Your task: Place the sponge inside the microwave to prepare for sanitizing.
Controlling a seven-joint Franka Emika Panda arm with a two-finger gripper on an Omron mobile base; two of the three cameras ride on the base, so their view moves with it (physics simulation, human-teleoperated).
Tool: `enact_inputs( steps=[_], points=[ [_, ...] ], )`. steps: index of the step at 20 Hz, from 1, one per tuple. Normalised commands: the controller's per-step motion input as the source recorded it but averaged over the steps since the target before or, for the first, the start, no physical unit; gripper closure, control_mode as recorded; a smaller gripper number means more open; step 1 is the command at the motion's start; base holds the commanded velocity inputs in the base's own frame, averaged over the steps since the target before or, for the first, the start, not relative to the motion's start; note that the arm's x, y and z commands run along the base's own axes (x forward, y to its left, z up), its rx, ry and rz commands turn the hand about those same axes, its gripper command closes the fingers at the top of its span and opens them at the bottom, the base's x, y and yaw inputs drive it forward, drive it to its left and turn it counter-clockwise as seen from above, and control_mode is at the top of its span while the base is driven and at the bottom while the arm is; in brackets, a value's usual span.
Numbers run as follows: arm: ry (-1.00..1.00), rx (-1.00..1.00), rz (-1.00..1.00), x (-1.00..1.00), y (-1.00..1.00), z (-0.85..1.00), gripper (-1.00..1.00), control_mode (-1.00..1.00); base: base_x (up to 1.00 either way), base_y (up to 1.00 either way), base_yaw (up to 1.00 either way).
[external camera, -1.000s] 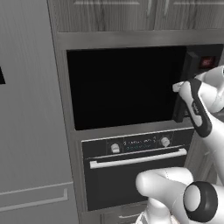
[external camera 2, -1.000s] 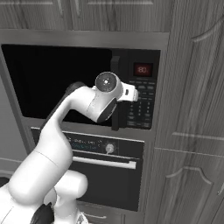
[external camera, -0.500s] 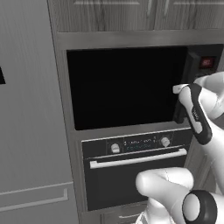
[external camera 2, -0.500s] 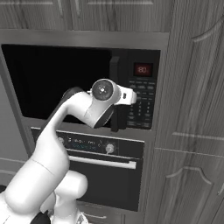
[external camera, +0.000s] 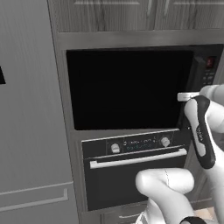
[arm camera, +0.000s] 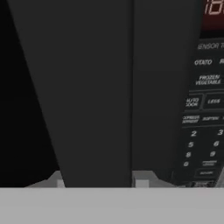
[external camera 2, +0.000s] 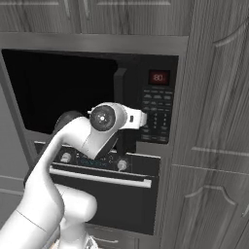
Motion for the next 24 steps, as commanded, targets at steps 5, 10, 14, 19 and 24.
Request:
enact_inputs(
  steps=[5, 10, 14, 19, 24],
  points=[
    [-0.01, 0.0, -0.07, -0.21, 0.4, -0.09, 1.0, -1.0, 0.0, 0.0, 0.0],
    [-0.05, 0.0, -0.07, -0.24, 0.33, -0.03, 1.0, -1.0, 0.0, 0.0, 0.0],
    [-0.23, 0.0, -0.08, -0.36, 0.31, -0.18, 1.0, -1.0, 0.0, 0.0, 0.0],
    [-0.4, -0.16, -0.19, -0.12, 0.48, -0.52, 1.0, -1.0, 0.0, 0.0, 0.0],
    [-0.36, -0.21, -0.22, -0.02, 0.51, -0.39, 1.0, -1.0, 0.0, 0.0, 0.0]
  ],
)
